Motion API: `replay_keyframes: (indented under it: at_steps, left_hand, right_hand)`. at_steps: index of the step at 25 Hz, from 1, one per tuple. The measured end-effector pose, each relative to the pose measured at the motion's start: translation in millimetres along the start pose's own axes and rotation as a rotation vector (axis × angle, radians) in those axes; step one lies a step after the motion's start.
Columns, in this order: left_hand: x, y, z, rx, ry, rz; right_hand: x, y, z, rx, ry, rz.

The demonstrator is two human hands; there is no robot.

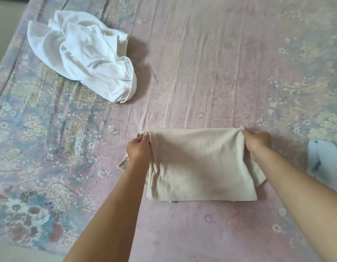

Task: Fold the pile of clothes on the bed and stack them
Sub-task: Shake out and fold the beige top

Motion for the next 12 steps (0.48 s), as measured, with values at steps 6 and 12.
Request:
replay_keyframes:
  at_steps: [6, 12]
  left_hand:
    - [12.9, 1.7, 4.9, -0.280, -0.100, 0.206]
    - [13.5, 6.7, -5.7, -0.151, -0.088, 0.235]
  right_hand:
    - [4.0, -6.5, 1.4, 0.077, -0.043, 0.074]
    - [-8.2, -2.0, 1.1, 0.245, -0.061, 0.199]
Point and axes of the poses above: each hand's wrist, its own y-axis away from the middle knuckle, its own x-axis out of the palm, z = x × y, the point moved 6 cm from there along -y, towards the middle knuckle, and after that the axes turned 11 degrees about -y, right-handed, at the moved point
